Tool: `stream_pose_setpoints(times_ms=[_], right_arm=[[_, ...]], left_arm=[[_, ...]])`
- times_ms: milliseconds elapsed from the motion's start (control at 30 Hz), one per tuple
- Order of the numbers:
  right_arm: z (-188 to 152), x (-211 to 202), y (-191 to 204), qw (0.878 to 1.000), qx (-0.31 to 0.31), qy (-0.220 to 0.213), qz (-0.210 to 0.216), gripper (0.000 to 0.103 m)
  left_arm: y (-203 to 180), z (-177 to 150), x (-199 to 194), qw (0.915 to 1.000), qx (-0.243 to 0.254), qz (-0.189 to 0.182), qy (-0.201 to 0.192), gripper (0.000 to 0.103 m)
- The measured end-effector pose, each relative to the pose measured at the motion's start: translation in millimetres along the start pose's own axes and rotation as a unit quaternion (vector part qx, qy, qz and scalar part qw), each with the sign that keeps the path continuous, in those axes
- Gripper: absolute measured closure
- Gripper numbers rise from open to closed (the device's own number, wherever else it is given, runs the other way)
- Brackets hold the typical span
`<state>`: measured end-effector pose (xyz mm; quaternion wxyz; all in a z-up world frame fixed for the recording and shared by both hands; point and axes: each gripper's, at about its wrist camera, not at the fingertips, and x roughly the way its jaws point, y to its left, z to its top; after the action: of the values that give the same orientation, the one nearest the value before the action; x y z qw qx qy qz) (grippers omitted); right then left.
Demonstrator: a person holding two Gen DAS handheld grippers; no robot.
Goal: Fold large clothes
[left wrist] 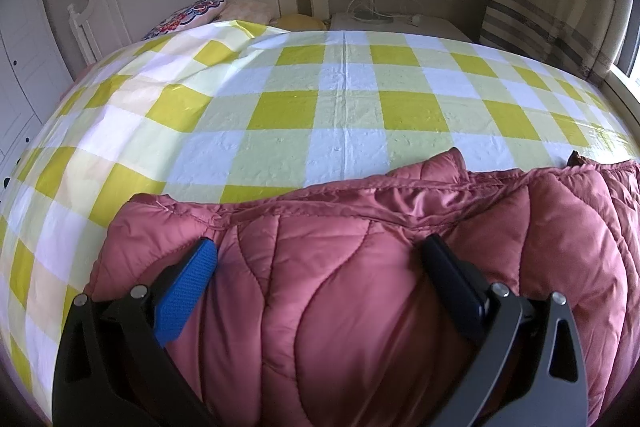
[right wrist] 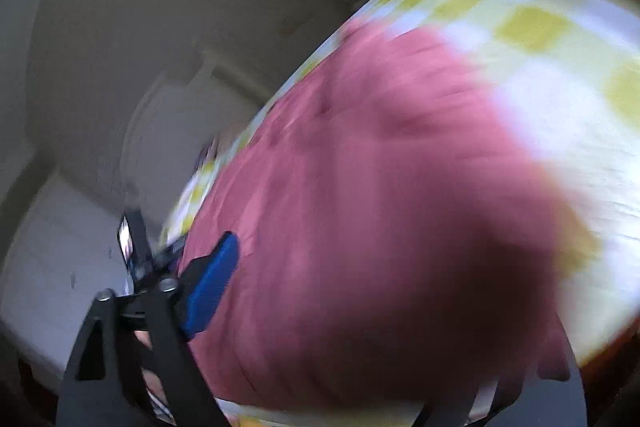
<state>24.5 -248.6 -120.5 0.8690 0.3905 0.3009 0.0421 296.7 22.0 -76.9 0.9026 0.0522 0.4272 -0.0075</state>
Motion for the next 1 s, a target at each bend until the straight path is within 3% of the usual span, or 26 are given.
stream_pose_setpoints(times_ms=[67,133,200,300,367,433,567,700,767,833,900,1000], right_arm=[[-2,22,20,0.999,-0.032,0.014,-0.015,0.015],[4,25,22,1.000,-0.019,-0.016,-0.011,0.017],[14,20,1,0.998,0.040,-0.043,0.018,0.029],[23,15,-16,0.993,0.079,-0.046,0.071,0.031],[22,14,-16,0.994,0.067,-0.049,0.067,0.064],[13,-2,-5,0.994,0.017,-0.083,0.067,0.069],[-8,-53,29,0.980,-0.113,-0.156,0.039,0.071],[-22,-74,48,0.965,-0.169,-0.200,-0.013,0.071],[-28,-81,57,0.955,-0.195,-0.221,-0.034,0.071],[-31,-85,64,0.950,-0.212,-0.227,-0.041,0.071],[-41,-86,68,0.947,-0.222,-0.229,-0.042,0.071],[-45,-79,76,0.944,-0.233,-0.230,-0.044,0.071]], left_arm=[[0,0,0,1.0000,0.000,0.000,0.000,0.002],[2,0,-1,1.0000,-0.006,0.004,-0.001,0.002],[5,0,-1,0.9998,-0.017,0.009,-0.002,0.002],[6,0,-3,0.9997,-0.023,0.013,-0.004,0.002],[3,1,-3,0.9996,-0.015,0.021,-0.007,0.002],[-1,1,-5,0.9995,-0.006,0.027,-0.013,0.003],[-18,7,-15,0.9986,0.025,0.002,-0.047,0.004],[-31,38,-35,0.9962,0.000,-0.022,-0.084,0.006],[-41,56,-62,0.9939,-0.028,-0.066,-0.084,0.005],[-58,62,-88,0.9916,-0.018,-0.096,-0.084,0.004],[-89,48,-113,0.9914,0.031,-0.076,-0.102,0.002],[-127,20,-100,0.9889,0.104,-0.008,-0.105,0.002]])
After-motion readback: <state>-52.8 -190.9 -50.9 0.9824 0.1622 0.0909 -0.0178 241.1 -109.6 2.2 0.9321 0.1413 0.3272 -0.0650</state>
